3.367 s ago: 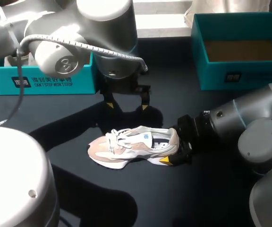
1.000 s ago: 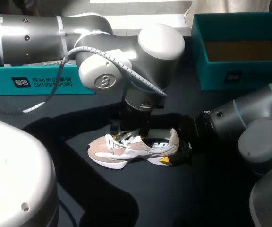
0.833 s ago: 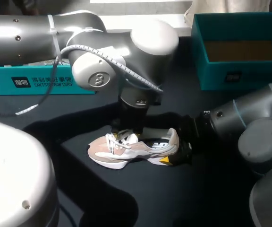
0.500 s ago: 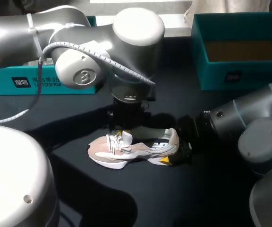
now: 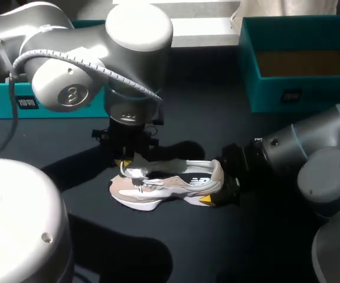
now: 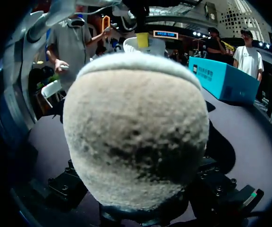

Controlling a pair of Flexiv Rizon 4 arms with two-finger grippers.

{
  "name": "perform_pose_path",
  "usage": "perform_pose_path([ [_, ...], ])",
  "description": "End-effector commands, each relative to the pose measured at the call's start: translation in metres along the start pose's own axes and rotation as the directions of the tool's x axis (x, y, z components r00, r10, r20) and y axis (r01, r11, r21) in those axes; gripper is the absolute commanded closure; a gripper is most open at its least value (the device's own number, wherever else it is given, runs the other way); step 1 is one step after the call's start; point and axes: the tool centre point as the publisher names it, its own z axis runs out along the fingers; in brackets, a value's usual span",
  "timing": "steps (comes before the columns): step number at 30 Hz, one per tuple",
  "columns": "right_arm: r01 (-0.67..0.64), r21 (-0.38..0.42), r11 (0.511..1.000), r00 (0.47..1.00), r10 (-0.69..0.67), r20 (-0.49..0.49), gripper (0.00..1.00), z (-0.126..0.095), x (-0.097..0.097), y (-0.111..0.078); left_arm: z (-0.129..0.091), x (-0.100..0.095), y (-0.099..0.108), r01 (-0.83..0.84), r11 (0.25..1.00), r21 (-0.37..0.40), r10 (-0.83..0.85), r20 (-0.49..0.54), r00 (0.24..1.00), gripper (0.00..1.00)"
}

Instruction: Take the shoe out of the shoebox, open the shoe tongue, remove and reinsert the insole, then place the shoe into the shoebox

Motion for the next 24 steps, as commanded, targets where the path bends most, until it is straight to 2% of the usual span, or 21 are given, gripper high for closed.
perform_pose_path([
  [1, -0.002, 0.007, 1.000, 1.000, 0.002, 0.000, 1.00, 0.002, 0.001, -0.003, 0.028, -0.013, -0.009, 0.018, 0.998, -0.053, -0.019, -0.022, 1.000, 1.00],
  [3, -0.002, 0.007, 1.000, 1.000, 0.002, 0.000, 1.00, 0.002, 0.001, -0.003, 0.039, -0.015, -0.009, 0.023, 0.997, -0.077, -0.027, -0.044, 0.999, 1.00],
  [10, -0.002, 0.007, 1.000, 1.000, 0.002, 0.000, 1.00, 0.002, 0.001, -0.003, 0.069, -0.021, -0.009, 0.025, 0.991, -0.128, -0.027, -0.015, 1.000, 1.00],
  [13, -0.002, 0.007, 1.000, 1.000, 0.002, 0.000, 1.00, 0.002, 0.001, -0.003, 0.073, -0.021, -0.009, 0.024, 0.991, -0.132, -0.028, -0.027, 0.999, 0.97],
  [15, -0.002, 0.007, 1.000, 1.000, 0.002, 0.000, 1.00, 0.002, 0.001, -0.003, 0.071, -0.020, -0.008, 0.010, 0.992, -0.127, -0.015, -0.036, 0.999, 0.85],
  [16, -0.002, 0.007, 1.000, 1.000, 0.002, 0.000, 1.00, 0.002, 0.001, -0.003, 0.069, -0.019, -0.007, 0.007, 0.992, -0.124, -0.012, -0.033, 0.999, 0.82],
  [17, -0.002, 0.007, 1.000, 1.000, 0.002, 0.000, 1.00, 0.002, 0.001, -0.003, 0.065, -0.018, -0.007, -0.005, 0.993, -0.116, -0.001, -0.046, 0.999, 0.72],
  [19, -0.002, 0.007, 1.000, 1.000, 0.002, 0.000, 1.00, 0.002, 0.001, -0.003, 0.056, -0.018, -0.005, -0.030, 0.994, -0.101, 0.023, -0.069, 0.997, 0.48],
  [21, -0.002, 0.007, 1.000, 1.000, 0.002, 0.000, 1.00, 0.002, 0.001, -0.003, 0.045, -0.017, -0.003, -0.069, 0.994, -0.085, 0.061, -0.100, 0.993, 0.07],
  [22, -0.002, 0.007, 1.000, 1.000, 0.002, 0.000, 1.00, 0.002, 0.001, -0.003, 0.040, -0.017, -0.002, -0.081, 0.994, -0.075, 0.073, -0.105, 0.992, 0.00],
  [24, -0.002, 0.007, 1.000, 1.000, 0.002, 0.000, 1.00, 0.002, 0.001, -0.003, 0.028, -0.017, -0.001, -0.141, 0.989, -0.054, 0.132, -0.139, 0.981, 0.00],
])
